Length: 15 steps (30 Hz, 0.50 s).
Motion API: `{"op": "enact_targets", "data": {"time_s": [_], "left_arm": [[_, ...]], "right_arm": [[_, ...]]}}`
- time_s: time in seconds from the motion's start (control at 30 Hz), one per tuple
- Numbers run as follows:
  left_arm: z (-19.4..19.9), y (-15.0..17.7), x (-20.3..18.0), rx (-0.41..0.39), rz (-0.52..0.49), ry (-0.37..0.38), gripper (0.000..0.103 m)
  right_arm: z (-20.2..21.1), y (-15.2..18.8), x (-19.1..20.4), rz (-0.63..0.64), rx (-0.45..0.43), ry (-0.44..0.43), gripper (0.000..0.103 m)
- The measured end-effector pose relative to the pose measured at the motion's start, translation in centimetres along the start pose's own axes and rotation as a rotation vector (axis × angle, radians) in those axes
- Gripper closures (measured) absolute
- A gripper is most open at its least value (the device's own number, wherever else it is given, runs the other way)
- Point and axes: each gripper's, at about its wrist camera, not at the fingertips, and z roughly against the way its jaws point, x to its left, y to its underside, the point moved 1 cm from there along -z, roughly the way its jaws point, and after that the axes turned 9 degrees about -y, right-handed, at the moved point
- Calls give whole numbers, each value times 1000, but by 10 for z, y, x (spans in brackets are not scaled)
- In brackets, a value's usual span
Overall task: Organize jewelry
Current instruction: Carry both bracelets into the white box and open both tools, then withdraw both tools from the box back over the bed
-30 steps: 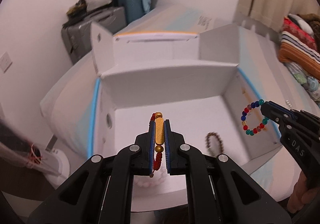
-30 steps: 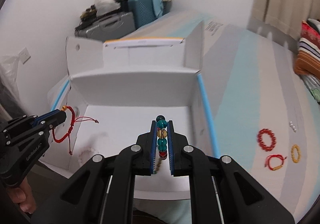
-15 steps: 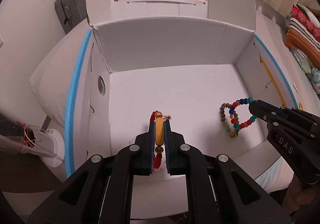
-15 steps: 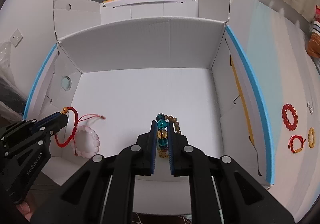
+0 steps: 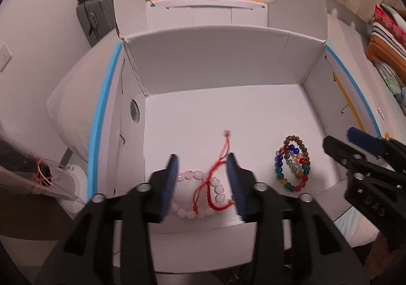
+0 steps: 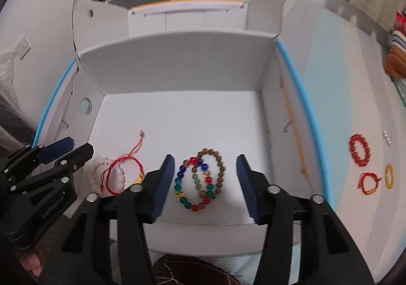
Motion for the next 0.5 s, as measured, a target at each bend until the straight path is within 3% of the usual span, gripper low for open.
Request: {"op": "enact_targets", "data": {"time_s": [0.07, 0.17, 0.5], "left_arm": [[5, -1, -1, -15, 0, -11, 45], [16, -3, -7, -50, 0, -18, 32], [48, -7, -52, -121, -38, 9, 7]], "right_arm": [[10, 1, -5, 0, -18, 11, 39], [28, 6, -18, -10, -56, 47, 30], [74, 27, -94, -129, -143, 132, 8]]}}
